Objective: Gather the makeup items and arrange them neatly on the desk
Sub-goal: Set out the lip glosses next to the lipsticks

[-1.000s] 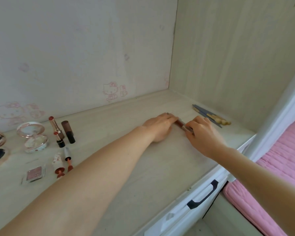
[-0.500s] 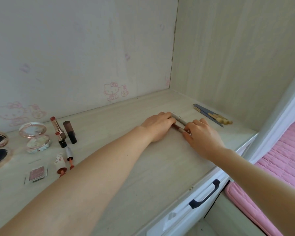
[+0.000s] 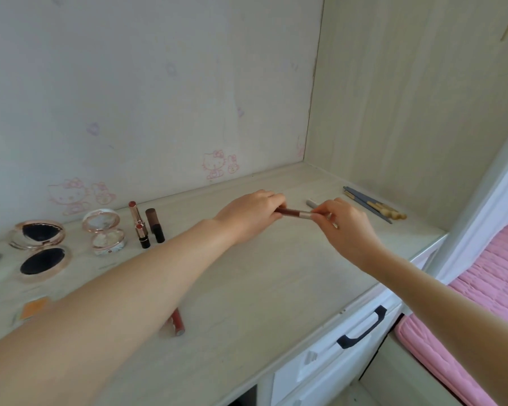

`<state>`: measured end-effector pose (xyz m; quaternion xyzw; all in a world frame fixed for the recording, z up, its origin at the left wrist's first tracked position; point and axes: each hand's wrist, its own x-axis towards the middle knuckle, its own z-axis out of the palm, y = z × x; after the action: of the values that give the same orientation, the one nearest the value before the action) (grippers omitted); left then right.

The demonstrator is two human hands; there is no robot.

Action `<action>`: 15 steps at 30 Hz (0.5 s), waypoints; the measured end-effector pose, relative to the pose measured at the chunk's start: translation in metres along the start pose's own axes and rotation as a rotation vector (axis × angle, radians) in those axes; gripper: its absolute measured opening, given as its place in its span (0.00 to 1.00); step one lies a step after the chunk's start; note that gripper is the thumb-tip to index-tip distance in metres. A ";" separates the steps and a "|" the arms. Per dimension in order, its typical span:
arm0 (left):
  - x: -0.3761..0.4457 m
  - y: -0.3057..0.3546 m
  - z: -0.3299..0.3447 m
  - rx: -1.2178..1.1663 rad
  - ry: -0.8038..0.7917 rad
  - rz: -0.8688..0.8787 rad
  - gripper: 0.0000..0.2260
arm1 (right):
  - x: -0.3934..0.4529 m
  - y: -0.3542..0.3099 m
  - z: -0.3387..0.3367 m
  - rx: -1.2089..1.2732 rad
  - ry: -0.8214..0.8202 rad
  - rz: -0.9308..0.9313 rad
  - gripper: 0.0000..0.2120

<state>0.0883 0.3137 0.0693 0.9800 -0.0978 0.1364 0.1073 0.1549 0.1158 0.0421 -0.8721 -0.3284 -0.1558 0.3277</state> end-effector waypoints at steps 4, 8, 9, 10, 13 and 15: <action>-0.040 -0.008 -0.027 -0.067 0.089 -0.009 0.06 | -0.006 -0.039 -0.003 0.169 -0.017 0.057 0.05; -0.086 -0.016 -0.048 -0.165 0.115 -0.101 0.05 | -0.016 -0.083 -0.001 0.417 -0.046 0.101 0.06; -0.099 -0.018 -0.053 -0.194 0.131 -0.127 0.04 | -0.018 -0.093 0.001 0.469 -0.054 0.105 0.06; -0.111 -0.020 -0.057 -0.224 0.157 -0.152 0.05 | -0.021 -0.103 0.003 0.514 -0.066 0.116 0.07; -0.153 -0.023 -0.069 -0.273 0.256 -0.212 0.07 | -0.027 -0.129 0.014 0.592 -0.114 0.146 0.09; -0.181 -0.026 -0.076 -0.278 0.291 -0.251 0.09 | -0.033 -0.146 0.023 0.599 -0.136 0.140 0.11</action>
<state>-0.0951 0.3854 0.0836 0.9302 0.0234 0.2472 0.2701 0.0329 0.1992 0.0775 -0.7657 -0.3201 0.0296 0.5570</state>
